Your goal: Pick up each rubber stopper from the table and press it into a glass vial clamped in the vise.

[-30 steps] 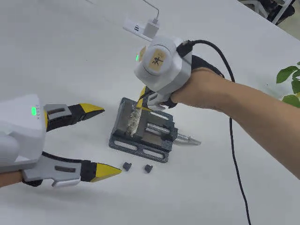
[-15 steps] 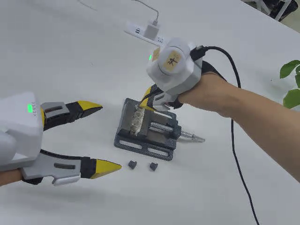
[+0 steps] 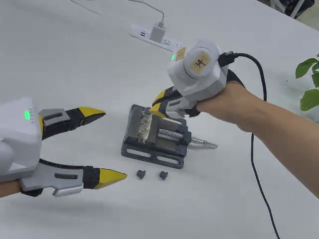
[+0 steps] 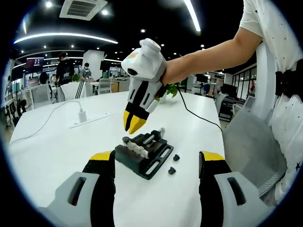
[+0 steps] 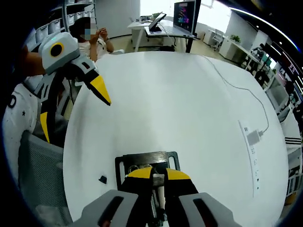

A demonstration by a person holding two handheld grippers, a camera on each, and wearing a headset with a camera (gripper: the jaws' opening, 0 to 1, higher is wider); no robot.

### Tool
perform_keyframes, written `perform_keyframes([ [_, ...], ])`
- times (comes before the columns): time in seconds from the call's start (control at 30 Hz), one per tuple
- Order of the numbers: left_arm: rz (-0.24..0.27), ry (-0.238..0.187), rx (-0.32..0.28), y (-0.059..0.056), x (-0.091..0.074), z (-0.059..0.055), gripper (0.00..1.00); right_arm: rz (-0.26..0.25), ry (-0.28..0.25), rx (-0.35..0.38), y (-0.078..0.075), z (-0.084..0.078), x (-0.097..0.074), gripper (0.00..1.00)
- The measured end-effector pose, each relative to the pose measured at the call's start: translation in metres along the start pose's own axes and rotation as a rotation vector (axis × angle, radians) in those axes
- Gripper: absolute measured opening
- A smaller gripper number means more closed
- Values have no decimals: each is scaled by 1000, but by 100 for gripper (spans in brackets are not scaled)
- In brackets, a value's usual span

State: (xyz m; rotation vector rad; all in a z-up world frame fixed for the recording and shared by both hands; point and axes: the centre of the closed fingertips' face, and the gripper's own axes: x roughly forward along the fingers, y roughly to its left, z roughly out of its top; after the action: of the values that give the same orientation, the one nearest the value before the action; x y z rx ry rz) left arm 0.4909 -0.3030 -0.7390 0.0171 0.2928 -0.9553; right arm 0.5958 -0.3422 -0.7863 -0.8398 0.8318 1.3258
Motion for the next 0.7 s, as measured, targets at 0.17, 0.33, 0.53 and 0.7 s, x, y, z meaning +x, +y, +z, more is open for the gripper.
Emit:
perform_keyframes([
  [0.17, -5, 6, 7, -2, 0, 1, 70, -7, -56, 44, 4, 1, -10, 8],
  [0.33, -13, 18, 16, -5, -1, 1, 70, -18, -110, 69, 9, 1, -22, 12],
  [0.53, -26, 34, 35, -7, -2, 2, 70, -27, -162, 105, 19, -6, -32, 18],
  [0.7, -35, 51, 56, -10, -2, 2, 70, -27, -214, 137, 35, -8, -43, 27],
])
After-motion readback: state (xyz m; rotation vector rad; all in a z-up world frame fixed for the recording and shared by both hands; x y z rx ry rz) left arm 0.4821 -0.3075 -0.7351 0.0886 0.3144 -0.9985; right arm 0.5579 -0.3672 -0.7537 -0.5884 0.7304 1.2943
